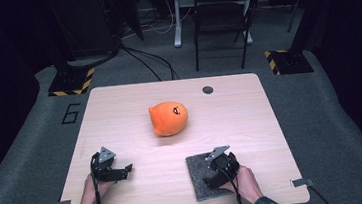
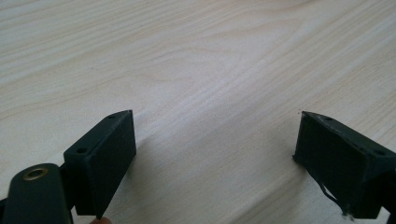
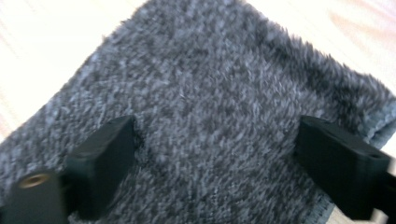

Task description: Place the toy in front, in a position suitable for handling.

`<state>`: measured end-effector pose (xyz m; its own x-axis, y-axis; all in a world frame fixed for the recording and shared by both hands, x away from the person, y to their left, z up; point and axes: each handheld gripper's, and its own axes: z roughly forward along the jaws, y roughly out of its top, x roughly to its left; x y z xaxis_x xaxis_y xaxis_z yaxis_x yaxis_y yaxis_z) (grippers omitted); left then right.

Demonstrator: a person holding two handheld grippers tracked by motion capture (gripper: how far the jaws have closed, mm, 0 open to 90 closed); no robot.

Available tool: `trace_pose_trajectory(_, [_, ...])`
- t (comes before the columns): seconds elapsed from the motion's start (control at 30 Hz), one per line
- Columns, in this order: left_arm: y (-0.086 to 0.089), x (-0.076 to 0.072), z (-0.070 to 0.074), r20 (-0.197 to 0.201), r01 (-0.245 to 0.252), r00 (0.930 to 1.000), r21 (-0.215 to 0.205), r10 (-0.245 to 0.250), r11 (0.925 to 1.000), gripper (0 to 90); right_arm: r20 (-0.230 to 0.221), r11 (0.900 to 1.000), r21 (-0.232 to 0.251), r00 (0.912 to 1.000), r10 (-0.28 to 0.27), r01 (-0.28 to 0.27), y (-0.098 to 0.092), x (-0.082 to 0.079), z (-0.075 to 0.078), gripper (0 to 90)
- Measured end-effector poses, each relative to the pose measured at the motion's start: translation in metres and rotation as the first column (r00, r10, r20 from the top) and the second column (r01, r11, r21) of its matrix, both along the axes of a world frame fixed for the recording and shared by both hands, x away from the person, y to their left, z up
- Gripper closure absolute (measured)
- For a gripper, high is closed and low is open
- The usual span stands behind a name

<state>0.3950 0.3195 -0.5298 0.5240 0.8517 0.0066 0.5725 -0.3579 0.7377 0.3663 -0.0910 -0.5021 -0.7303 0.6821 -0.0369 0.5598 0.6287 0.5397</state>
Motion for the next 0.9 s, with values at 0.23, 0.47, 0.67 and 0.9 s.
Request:
trace_pose_trajectory(0.23, [0.0,0.0,0.0,0.0,0.0,1.0,0.0,0.0,1.0,11.8,-0.012,1.0,0.008,0.9999,0.006,-0.006,-0.003,0.001,-0.003,22.4])
trace_pose_trajectory(0.47, [0.0,0.0,0.0,0.003,-0.004,1.0,-0.002,0.004,1.0,11.8,-0.001,0.999,0.025,0.9997,-0.025,0.025,-0.012,0.002,0.0,49.0])
trace_pose_trajectory(0.67, [0.0,0.0,0.0,0.002,-0.004,1.0,-0.002,0.004,1.0,11.8,0.001,1.0,0.023,0.9999,-0.014,0.014,-0.012,0.001,0.003,67.3])
trace_pose_trajectory(0.9, [0.0,0.001,0.0,0.005,-0.005,1.0,-0.004,0.005,1.0,11.9,0.005,0.998,0.053,0.9996,-0.027,0.026,-0.018,0.002,0.011,70.9])
